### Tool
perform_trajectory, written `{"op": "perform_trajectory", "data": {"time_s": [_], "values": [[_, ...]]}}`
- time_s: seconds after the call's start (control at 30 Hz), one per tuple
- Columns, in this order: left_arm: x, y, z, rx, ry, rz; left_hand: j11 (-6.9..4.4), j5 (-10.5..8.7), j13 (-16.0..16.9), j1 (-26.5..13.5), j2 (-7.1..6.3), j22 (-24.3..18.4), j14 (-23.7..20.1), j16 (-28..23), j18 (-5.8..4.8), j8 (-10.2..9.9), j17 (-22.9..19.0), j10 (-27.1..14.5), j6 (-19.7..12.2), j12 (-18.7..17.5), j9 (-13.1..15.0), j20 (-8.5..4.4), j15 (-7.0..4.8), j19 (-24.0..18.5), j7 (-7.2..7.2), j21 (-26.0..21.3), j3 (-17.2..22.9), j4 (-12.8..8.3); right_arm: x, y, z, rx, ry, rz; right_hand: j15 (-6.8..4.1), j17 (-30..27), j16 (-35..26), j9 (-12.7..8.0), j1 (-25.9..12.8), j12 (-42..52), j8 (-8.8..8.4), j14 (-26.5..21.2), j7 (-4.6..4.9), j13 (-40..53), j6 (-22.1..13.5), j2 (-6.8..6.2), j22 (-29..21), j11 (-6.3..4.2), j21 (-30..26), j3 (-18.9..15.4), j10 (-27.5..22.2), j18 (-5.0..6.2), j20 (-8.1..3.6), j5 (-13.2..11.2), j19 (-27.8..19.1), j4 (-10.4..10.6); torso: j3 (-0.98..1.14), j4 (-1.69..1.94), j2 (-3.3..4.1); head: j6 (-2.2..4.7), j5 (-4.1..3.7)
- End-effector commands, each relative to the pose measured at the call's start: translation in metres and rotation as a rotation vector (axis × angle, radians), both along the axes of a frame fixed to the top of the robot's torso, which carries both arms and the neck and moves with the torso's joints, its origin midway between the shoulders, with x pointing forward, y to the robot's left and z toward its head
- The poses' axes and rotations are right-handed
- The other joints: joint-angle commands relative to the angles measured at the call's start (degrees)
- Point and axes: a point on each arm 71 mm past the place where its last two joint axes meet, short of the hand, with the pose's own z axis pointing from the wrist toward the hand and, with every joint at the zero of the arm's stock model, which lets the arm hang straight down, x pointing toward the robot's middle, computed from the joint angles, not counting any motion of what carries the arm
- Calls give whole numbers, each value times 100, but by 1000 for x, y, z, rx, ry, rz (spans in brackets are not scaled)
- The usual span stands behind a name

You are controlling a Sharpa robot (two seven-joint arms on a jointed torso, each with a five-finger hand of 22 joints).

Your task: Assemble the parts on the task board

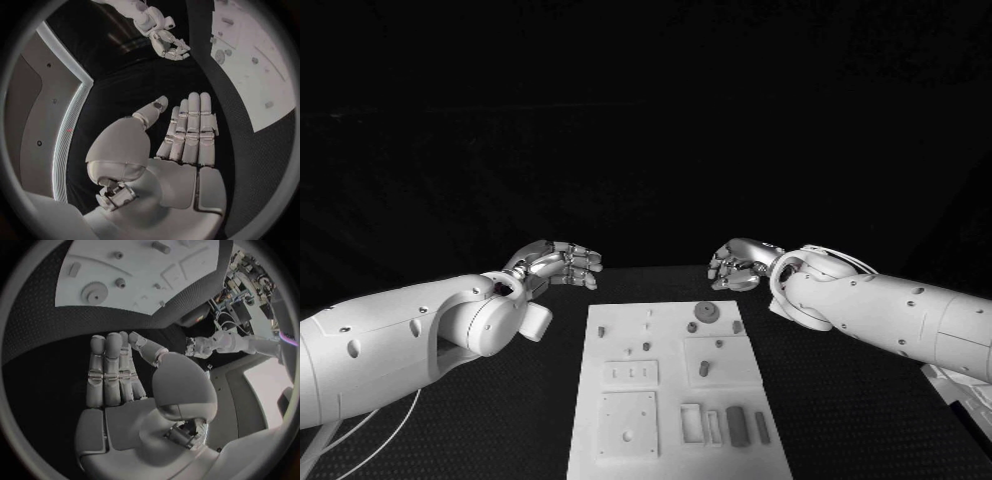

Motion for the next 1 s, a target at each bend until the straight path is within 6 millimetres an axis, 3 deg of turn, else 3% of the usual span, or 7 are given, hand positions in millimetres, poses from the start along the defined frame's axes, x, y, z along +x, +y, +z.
{"op": "perform_trajectory", "data": {"time_s": [0.03,0.23,0.5,0.57,0.63,0.77,1.0], "values": [[-4,-4,9,-6,-35,-48,9,-24,-17,2,-54,4,36,-6,59,-50,26,19,41,-45,-20,-23,-13,48,8,-10,-8,8,-6,11,-3,-176,-82,37,-21,80,121,6,-27,-26,-58,-2,7,158,40,-62,132,1,132,-11,-15,116,-38,32,40,7,28,22,198,91,-35],[-7,-6,11,-10,-38,-55,25,-24,-31,-32,-69,1,37,-27,36,-78,57,1,42,-88,-38,-42,-10,57,19,-26,-20,15,-12,18,-11,-251,-93,50,40,150,292,22,-68,-282,-127,89,46,181,61,-65,136,63,323,31,-242,116,-85,31,105,6,40,57,344,116,-55],[-9,-5,12,-12,-37,-57,31,-24,-38,-73,-77,-2,36,-48,14,-100,84,0,44,-117,-52,-60,-7,64,23,-40,-32,20,-19,27,-20,-264,-87,82,-99,330,716,12,-194,176,-291,184,-47,911,37,-235,135,-83,721,-33,293,116,-198,30,198,24,32,86,478,58,-53],[-9,-5,12,-12,-37,-57,33,-24,-40,-85,-82,-2,36,-54,9,-107,90,0,42,-124,-56,-65,-7,66,25,-44,-36,21,-19,27,-20,-264,-92,85,-164,564,1110,1,-217,611,-350,307,-95,1433,15,-309,141,-140,915,-100,462,116,-256,30,300,27,26,92,503,29,-71],[-10,-5,12,-12,-37,-57,34,-23,-42,-93,-84,-3,36,-58,5,-112,96,0,41,-130,-59,-69,-7,67,26,-47,-38,21,-20,27,-21,-272,-92,87,-170,936,1613,-14,-202,1573,-451,175,-137,2687,-24,-387,138,-164,1161,-111,100,116,-328,40,300,-22,21,98,530,27,-73],[-9,-4,12,-11,-37,-55,35,-23,-44,-106,-88,-3,38,-65,-2,-121,105,0,38,-140,-65,-76,-6,69,29,-52,-40,23,-22,28,-23,-272,-88,93,-150,1361,2223,-13,-323,3057,-545,129,-60,4346,-14,-399,135,-112,1487,-77,-448,116,-369,35,283,51,15,102,576,30,-78],[-9,-3,12,-11,-37,-52,37,-23,-47,-118,-95,-4,37,-76,-12,-130,116,1,36,-151,-71,-85,-6,71,31,-59,-42,22,-22,31,-24,-276,-92,99,-79,1544,2504,-12,-411,3855,-646,99,-25,5101,-58,-433,124,-72,1763,20,-675,116,-414,30,227,78,2,102,623,48,-83]]}}
